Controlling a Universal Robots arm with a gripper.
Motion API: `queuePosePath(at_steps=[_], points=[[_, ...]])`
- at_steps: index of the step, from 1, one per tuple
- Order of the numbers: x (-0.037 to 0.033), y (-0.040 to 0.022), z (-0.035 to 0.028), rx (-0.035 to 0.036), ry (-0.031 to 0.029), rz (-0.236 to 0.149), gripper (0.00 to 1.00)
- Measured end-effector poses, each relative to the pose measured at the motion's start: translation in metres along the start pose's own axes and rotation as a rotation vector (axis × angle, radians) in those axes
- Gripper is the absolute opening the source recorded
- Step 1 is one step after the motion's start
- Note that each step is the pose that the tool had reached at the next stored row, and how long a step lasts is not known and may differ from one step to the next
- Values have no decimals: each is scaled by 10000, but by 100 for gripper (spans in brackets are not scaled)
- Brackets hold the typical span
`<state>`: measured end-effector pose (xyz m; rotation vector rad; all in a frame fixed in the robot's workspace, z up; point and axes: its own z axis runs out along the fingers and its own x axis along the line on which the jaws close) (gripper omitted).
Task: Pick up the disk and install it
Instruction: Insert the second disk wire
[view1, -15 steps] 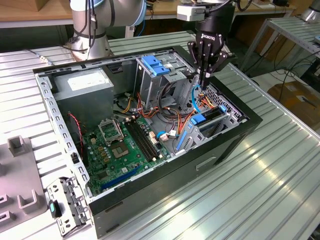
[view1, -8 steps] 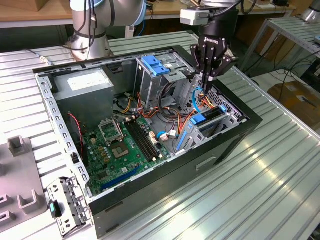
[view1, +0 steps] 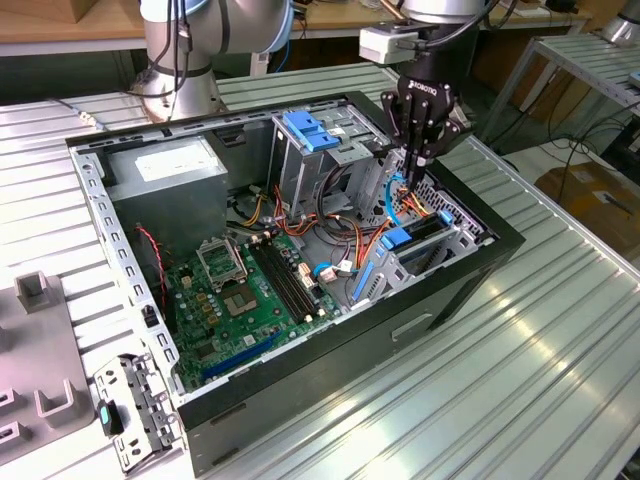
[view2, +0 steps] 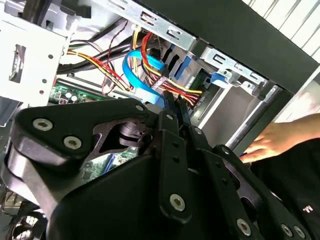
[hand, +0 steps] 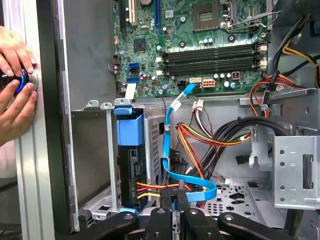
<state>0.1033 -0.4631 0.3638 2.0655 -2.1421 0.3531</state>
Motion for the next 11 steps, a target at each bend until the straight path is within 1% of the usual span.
queuePosePath(at_steps=[2,4,6,8,9,11], points=[[24,54,7,9,-4,-4,16],[52,126,15,9,-5,-4,16],[88,173,31,10,-6,-5,16],[137,197,53,18,-28,-1,16],[159,201,64,23,-63,3,16],[207,206,83,30,-234,15,16]])
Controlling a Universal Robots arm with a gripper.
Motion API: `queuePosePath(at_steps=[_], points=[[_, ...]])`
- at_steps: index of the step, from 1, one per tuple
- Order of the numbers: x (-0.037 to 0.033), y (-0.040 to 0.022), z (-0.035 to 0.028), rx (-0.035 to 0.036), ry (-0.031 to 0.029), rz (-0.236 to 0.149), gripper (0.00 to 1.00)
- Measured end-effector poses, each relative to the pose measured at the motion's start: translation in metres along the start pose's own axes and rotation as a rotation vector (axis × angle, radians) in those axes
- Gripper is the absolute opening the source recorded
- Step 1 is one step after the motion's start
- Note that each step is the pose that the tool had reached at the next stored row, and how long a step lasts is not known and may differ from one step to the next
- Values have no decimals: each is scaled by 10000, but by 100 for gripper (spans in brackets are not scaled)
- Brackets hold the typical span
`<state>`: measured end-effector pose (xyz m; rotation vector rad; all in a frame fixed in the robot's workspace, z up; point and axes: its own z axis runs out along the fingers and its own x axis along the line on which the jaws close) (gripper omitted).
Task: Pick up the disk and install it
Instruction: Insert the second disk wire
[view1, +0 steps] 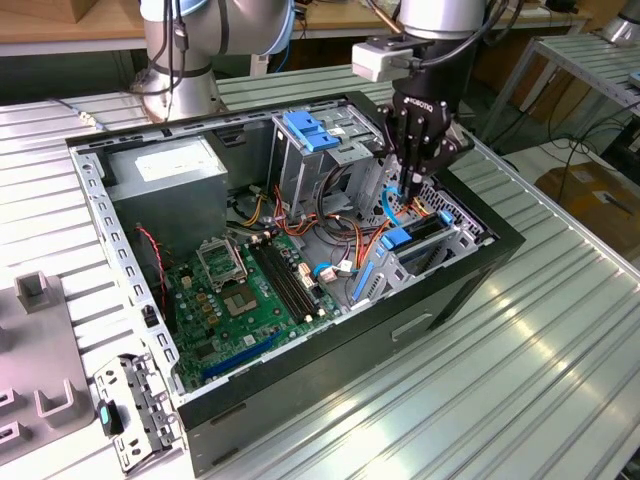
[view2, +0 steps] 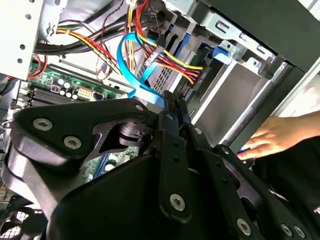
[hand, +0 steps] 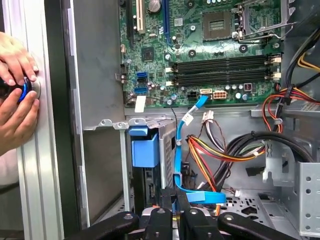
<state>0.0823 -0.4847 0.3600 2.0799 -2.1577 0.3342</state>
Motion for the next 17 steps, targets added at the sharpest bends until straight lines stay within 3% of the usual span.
queuePosePath(at_steps=[4,5,8,14,17], points=[[84,2,27,10,-362,29,16],[120,2,39,21,-496,43,16],[201,1,64,52,-740,68,16],[353,0,113,125,-1111,111,16],[418,1,134,170,-1266,133,16]])
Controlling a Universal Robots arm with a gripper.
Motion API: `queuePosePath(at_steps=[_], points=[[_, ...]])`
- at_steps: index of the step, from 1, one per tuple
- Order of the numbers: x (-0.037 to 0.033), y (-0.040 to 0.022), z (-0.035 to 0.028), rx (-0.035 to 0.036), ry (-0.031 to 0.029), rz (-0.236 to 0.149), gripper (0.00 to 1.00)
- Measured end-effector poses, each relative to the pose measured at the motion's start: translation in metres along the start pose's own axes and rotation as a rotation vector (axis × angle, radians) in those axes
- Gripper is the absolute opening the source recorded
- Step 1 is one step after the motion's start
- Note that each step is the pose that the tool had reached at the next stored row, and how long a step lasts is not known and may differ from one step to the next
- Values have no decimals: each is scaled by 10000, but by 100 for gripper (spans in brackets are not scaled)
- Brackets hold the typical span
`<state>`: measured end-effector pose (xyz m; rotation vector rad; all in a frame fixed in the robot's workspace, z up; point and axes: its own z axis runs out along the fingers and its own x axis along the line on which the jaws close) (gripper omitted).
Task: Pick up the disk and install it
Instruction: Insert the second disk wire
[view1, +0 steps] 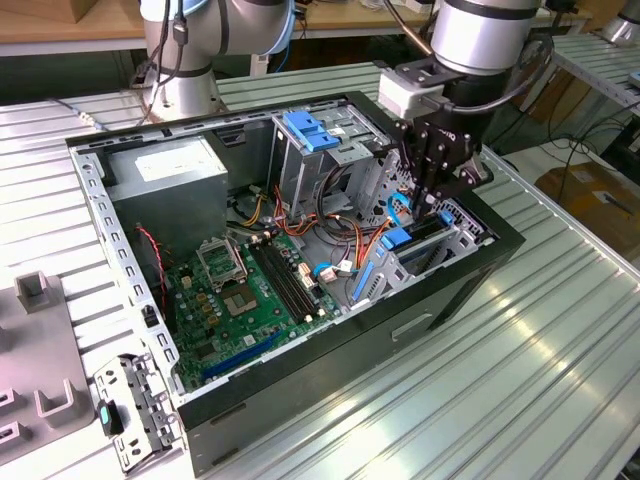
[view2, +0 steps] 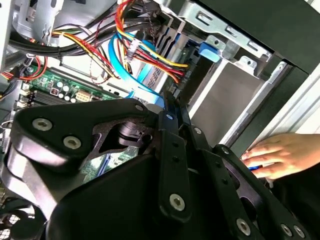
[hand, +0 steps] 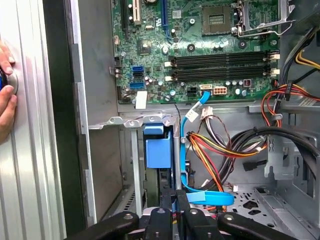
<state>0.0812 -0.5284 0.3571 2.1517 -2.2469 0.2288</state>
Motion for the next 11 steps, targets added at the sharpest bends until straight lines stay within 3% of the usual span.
queuePosePath(at_steps=[1,3,5,9,11], points=[[34,0,7,30,-85,11,16],[73,1,14,72,-190,24,16],[124,6,23,153,-377,52,16],[146,24,24,291,-675,96,16],[157,29,26,333,-767,109,16]])
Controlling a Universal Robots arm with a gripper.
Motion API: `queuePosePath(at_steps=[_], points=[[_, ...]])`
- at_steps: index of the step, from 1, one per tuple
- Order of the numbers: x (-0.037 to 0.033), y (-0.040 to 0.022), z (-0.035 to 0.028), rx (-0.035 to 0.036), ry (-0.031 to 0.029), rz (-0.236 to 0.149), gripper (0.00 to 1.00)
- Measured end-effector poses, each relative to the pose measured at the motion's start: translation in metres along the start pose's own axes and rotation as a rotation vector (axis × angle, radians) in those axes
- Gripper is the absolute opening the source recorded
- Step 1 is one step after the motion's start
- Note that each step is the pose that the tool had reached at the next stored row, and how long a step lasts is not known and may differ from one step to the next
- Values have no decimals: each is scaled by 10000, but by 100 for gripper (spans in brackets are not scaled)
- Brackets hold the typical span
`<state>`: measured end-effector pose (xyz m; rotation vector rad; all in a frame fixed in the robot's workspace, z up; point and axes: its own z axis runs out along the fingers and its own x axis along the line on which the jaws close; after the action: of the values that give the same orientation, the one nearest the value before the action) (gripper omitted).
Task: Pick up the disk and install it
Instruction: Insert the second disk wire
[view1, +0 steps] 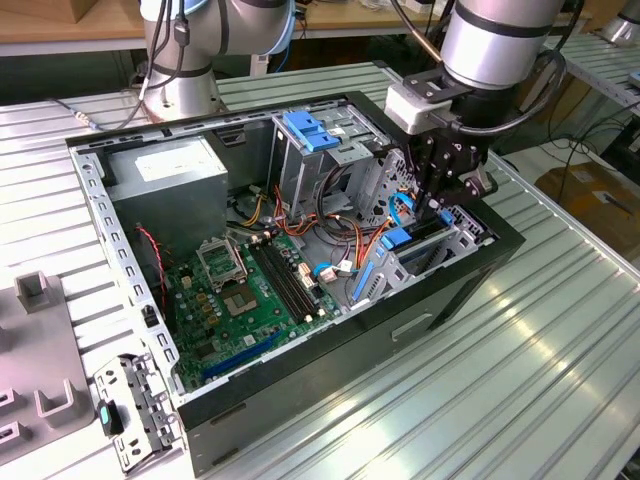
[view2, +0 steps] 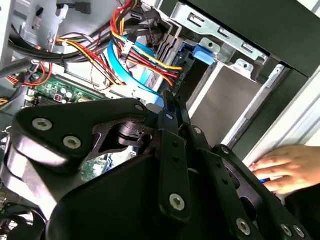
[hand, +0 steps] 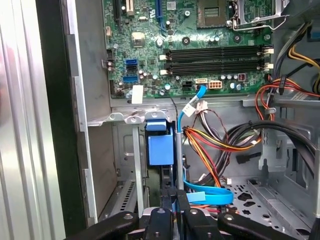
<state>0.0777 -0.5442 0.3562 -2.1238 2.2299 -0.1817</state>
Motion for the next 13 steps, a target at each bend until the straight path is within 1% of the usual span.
queuePosePath(at_steps=[1,3,5,6,9,10,11,13], points=[[8,2,1,18,-41,5,16],[29,8,5,45,-105,15,16],[35,15,7,67,-116,18,16],[36,21,9,94,-118,18,16],[44,33,22,198,-169,28,16],[45,40,27,238,-198,34,16],[48,52,31,302,-241,41,16],[49,60,35,355,-299,51,16]])
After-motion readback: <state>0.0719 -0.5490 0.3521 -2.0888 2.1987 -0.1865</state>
